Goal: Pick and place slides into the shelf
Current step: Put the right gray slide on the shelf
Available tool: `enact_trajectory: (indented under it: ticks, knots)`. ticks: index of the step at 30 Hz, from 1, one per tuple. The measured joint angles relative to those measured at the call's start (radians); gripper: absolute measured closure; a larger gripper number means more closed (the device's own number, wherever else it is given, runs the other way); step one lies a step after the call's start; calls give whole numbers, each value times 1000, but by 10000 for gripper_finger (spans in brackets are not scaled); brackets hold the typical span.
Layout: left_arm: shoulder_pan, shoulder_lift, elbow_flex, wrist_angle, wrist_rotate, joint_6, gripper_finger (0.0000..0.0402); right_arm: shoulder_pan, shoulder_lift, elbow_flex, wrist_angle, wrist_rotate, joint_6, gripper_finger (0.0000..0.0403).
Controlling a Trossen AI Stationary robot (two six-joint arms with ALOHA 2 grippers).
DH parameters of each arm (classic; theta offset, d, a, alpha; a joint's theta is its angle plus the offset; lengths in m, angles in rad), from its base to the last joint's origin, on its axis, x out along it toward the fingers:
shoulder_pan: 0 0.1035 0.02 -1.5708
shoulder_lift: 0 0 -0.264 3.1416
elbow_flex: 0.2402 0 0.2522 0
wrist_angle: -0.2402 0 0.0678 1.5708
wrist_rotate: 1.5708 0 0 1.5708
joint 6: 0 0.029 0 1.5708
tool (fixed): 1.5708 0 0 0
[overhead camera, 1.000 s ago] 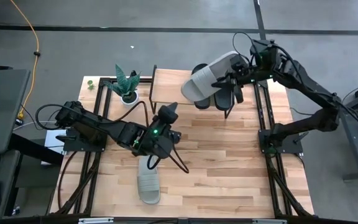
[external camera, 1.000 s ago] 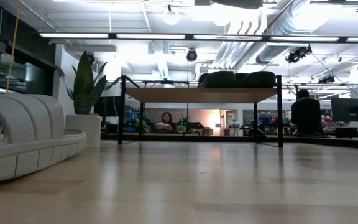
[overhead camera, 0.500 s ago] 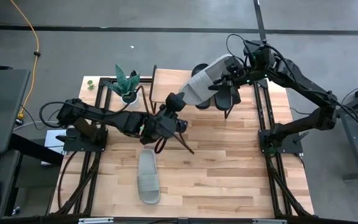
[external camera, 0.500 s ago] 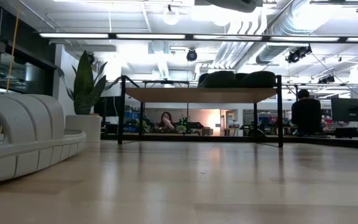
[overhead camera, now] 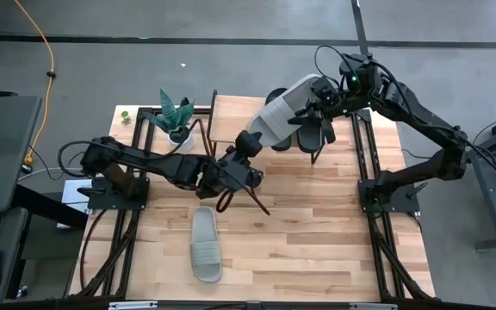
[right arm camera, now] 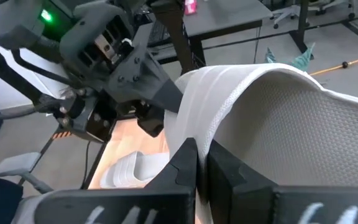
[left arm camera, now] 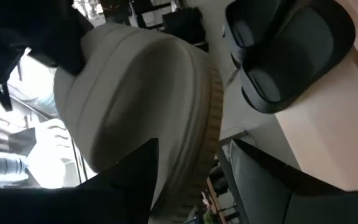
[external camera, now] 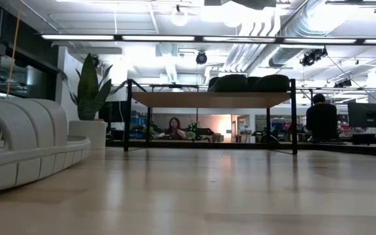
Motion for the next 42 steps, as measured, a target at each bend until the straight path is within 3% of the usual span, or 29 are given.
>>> enact_trajectory:
  ticks: [15,19,23,25,30,35,42]
  knots:
    - [0,54,0,184,-45,159,222,0,-1,-1,-4,-41,21,403]
    - [0,54,1,198,-81,159,275,0,0,-1,-6,-40,18,403]
    - [0,54,1,195,-69,160,361,0,0,-1,-5,-40,19,403]
    - [-1,54,1,195,-65,155,381,0,0,-1,-7,-41,20,403]
    - [0,54,0,195,-51,106,359,0,0,-1,-9,-40,22,403]
    - [0,54,0,194,-59,98,382,0,0,-1,-10,-36,20,400]
    - [0,54,0,195,-59,77,373,0,0,-1,-9,-35,18,376]
